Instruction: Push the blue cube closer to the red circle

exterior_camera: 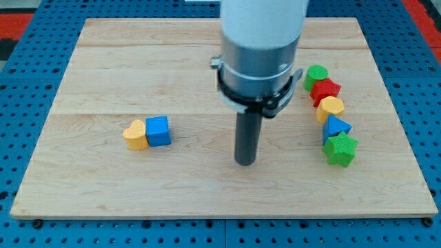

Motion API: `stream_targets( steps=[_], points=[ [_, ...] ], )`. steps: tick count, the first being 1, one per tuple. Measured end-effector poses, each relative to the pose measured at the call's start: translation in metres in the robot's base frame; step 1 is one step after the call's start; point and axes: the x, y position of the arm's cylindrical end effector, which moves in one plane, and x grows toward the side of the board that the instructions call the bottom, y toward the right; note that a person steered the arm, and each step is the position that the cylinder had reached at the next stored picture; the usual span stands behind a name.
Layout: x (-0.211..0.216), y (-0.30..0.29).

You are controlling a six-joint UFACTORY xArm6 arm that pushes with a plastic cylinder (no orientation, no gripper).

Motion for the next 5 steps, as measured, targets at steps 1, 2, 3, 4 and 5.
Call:
stream_targets(
  steps=[1,2,3,4,5],
  points=[
    [0.000,-0.031],
    [-0.001,-0.079],
    [-0.018,-0.103],
    [-0.046,-0.105],
    [-0.055,-0.121]
  ],
)
